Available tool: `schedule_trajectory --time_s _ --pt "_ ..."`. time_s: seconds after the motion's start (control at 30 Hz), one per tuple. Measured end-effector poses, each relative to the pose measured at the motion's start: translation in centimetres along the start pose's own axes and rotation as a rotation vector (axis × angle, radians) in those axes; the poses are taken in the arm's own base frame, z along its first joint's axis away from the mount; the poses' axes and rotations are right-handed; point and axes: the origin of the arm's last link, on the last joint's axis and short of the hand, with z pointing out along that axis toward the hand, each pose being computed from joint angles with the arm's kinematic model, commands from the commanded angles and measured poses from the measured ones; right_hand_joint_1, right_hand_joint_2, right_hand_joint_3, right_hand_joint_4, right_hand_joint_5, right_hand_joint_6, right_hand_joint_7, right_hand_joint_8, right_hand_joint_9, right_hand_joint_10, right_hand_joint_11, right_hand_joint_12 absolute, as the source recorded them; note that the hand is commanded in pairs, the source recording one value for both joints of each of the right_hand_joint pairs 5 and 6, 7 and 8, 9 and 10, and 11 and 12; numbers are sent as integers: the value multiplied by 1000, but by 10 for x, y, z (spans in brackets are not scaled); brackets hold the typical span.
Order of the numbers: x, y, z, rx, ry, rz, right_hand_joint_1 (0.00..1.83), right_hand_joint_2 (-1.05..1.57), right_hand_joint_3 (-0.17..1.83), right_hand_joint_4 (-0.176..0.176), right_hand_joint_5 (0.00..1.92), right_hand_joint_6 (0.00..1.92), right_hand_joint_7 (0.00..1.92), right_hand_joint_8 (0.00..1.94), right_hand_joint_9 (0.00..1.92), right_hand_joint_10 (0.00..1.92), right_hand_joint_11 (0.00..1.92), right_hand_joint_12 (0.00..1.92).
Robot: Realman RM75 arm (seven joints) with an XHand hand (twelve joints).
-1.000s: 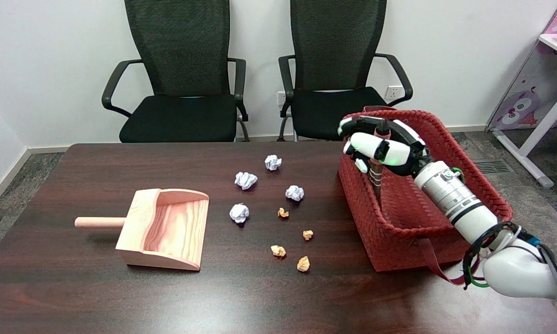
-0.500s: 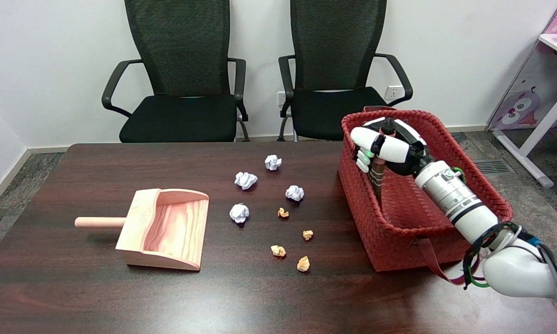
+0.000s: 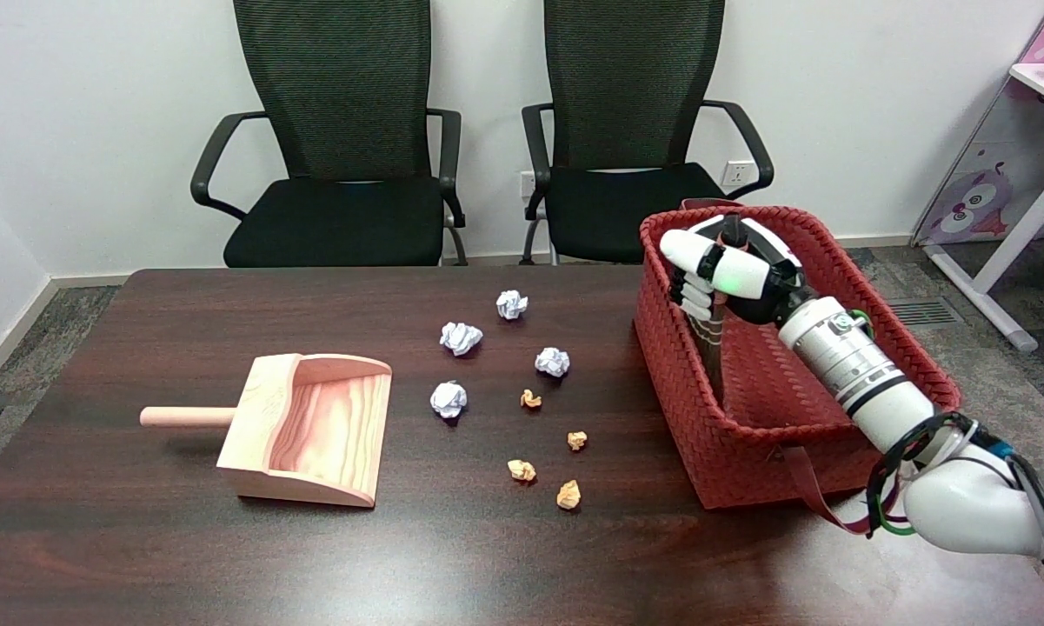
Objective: Pick up the broom by its handle.
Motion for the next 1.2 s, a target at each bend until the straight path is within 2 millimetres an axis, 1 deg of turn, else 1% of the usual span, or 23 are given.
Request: schedule_trajectory --time_s 0.07,0.2,0.47,0.57,0.6,0.63,0.73,0.87,0.9,0.93,1.1,1.13,1.17,1.2 --pt "0 -1 0 2 3 -4 990 1571 788 174 1920 1920 1920 1920 1920 1920 1920 1920" --pt "1 -4 1 16 17 -17 1031 1571 809 176 1920 1920 1920 1920 1920 1920 1920 1920" --pt "3 -13 3 61 54 -40 1039 1571 850 176 1920 1920 1920 1920 1920 1920 1920 1920" --pt "4 -17 4 79 72 -60 1050 1571 826 176 1920 1920 1920 1920 1920 1920 1920 1920" --pt "4 -19 4 86 80 -69 1056 1571 811 158 1920 1920 1920 1920 1920 1920 1920 1920" --pt "4 -21 4 93 89 -80 1073 1571 792 74 1920 1920 1920 1920 1920 1920 1920 1920" --pt "5 -27 4 113 118 -119 1073 1571 784 73 1920 1920 1920 1920 1920 1920 1920 1920" --pt "4 -39 6 135 159 -177 1073 1571 769 74 1920 1920 1920 1920 1920 1920 1920 1920" --pt "4 -43 6 139 170 -192 1062 1571 758 142 1920 1920 1920 1920 1920 1920 1920 1920" --pt "4 -46 7 144 179 -204 1057 1571 748 176 1920 1920 1920 1920 1920 1920 1920 1920" --pt "3 -66 11 167 234 -288 1052 1571 683 176 1920 1920 1920 1920 1920 1920 1920 1920" --pt "3 -71 12 171 244 -302 1056 1571 680 153 1920 1920 1920 1920 1920 1920 1920 1920" --pt "3 -75 12 175 255 -317 1067 1571 679 71 1920 1920 1920 1920 1920 1920 1920 1920" --pt "2 -81 14 181 269 -335 1067 1571 679 71 1920 1920 1920 1920 1920 1920 1920 1920"
